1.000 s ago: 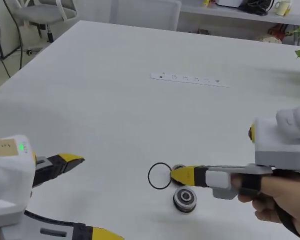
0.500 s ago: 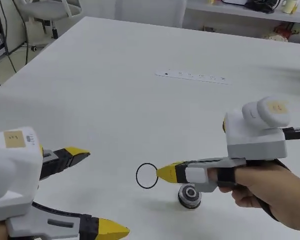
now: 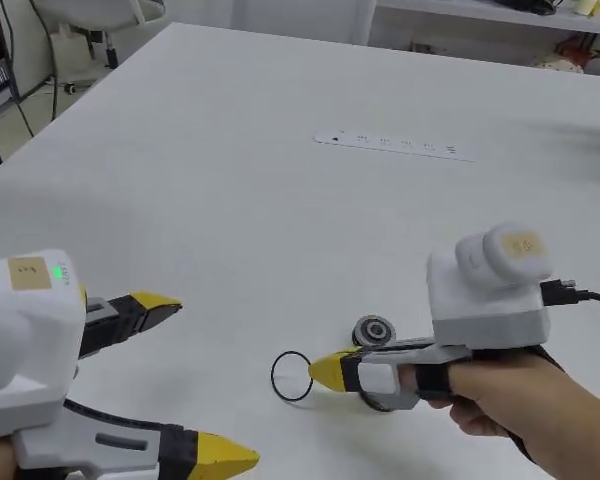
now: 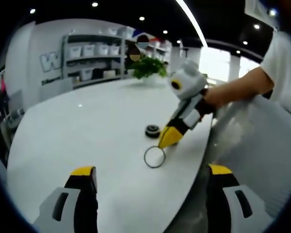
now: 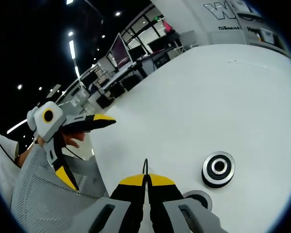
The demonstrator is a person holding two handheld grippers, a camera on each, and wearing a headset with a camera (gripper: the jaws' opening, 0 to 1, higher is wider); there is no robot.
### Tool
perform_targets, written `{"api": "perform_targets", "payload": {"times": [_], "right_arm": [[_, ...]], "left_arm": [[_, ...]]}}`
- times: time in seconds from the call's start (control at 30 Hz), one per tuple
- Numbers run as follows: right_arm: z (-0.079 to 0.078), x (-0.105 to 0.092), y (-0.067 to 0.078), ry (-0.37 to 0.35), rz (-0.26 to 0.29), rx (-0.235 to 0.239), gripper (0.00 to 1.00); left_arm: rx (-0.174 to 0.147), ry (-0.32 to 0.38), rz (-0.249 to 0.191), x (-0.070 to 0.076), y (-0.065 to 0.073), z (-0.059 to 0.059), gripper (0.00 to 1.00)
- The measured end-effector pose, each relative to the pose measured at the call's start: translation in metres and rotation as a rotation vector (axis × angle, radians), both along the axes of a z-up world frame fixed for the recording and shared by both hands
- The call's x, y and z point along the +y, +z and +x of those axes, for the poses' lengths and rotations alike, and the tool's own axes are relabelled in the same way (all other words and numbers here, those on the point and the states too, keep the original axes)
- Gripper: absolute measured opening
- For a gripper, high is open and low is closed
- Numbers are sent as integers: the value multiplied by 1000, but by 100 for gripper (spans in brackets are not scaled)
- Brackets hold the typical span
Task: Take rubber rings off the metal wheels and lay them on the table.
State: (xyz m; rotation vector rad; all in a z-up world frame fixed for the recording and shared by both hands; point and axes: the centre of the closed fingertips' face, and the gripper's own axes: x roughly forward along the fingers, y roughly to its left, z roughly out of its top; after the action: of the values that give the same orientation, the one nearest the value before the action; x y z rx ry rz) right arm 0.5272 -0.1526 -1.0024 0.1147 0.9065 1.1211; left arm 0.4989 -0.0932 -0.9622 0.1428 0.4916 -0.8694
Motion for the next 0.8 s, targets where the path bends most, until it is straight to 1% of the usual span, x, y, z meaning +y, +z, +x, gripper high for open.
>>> {"api": "perform_targets", "payload": {"times": [0.03,0.17,0.27,0.37,0.47,0.53,0.63,0.8], "right_arm": [[-1,-1,-3,8,-17,-10,0],[-1,-2,-8,28,-55,-45,0],[-1,-3,-11,49,-85,-84,4],[-1,-4,-13,69,-105,-104,5],[-2,-5,-14,91,-127,-134,8],[-1,-5,-13,96,-126,-144,9],[-1,-5,-11,101,-116,-142,10],[2,-10,-8,101,-129,-167,11]], "left_arm": [[0,1,0,0,0,0,95],[1,2,0,0,0,0,94],[3,1,1,0,0,0,94],[5,0,0,0,0,0,94],[6,-3,2,0,-1,-1,94],[7,-5,4,-1,-1,-1,94],[10,-7,7,-1,-2,-1,94],[11,-10,7,-1,-2,-2,94]]}}
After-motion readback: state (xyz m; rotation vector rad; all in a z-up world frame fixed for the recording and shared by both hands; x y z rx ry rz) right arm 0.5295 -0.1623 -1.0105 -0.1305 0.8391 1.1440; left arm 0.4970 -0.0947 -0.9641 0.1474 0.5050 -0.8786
